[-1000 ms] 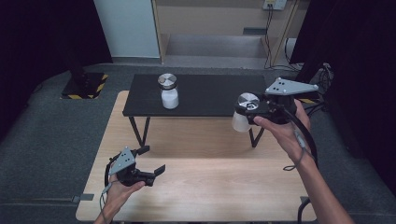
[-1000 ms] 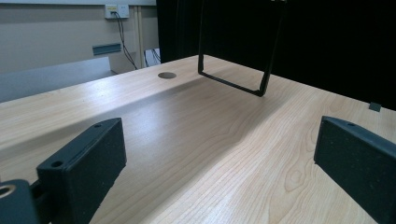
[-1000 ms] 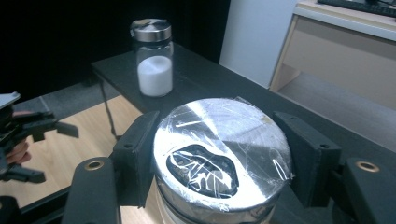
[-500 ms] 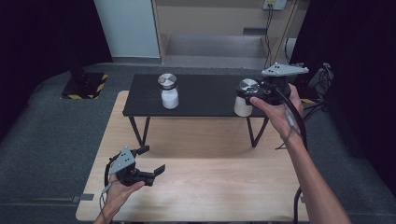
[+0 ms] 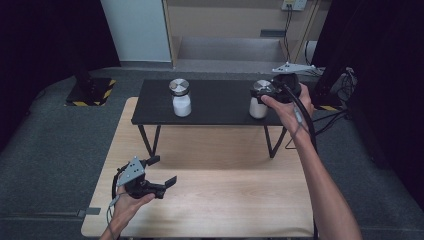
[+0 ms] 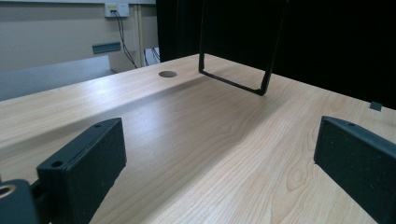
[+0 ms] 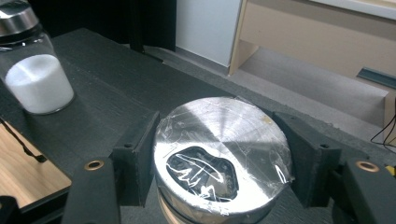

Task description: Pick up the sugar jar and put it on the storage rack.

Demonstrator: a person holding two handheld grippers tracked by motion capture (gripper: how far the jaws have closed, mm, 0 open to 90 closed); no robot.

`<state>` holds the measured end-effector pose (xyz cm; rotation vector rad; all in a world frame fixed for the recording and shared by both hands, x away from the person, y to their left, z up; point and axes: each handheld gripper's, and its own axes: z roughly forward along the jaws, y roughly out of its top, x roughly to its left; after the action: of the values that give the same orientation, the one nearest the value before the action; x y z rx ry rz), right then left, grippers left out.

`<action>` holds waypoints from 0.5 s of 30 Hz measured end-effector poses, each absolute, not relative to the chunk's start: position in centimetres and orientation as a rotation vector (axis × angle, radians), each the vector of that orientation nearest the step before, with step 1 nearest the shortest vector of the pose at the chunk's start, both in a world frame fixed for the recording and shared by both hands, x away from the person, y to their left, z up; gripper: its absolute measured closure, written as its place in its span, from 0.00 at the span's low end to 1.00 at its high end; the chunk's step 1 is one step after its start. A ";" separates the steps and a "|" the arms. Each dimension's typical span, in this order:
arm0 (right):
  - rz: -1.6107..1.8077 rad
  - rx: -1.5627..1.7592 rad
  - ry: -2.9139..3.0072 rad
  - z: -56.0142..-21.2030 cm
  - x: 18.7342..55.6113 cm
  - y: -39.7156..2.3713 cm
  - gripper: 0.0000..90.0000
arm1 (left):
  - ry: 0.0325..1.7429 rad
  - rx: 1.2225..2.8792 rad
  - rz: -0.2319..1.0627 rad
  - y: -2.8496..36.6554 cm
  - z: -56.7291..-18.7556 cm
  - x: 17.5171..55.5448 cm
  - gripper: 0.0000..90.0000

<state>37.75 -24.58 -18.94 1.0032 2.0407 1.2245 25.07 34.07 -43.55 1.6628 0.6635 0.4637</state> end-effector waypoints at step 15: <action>1.293 1.064 1.963 -21.1 37.6 -25.1 0.16 | 0.648 1.677 0.457 33.8 -43.5 25.2 0.01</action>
<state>37.59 -25.09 -21.05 1.0638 1.9632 1.2926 25.17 33.80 -43.52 1.6774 0.6476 0.4571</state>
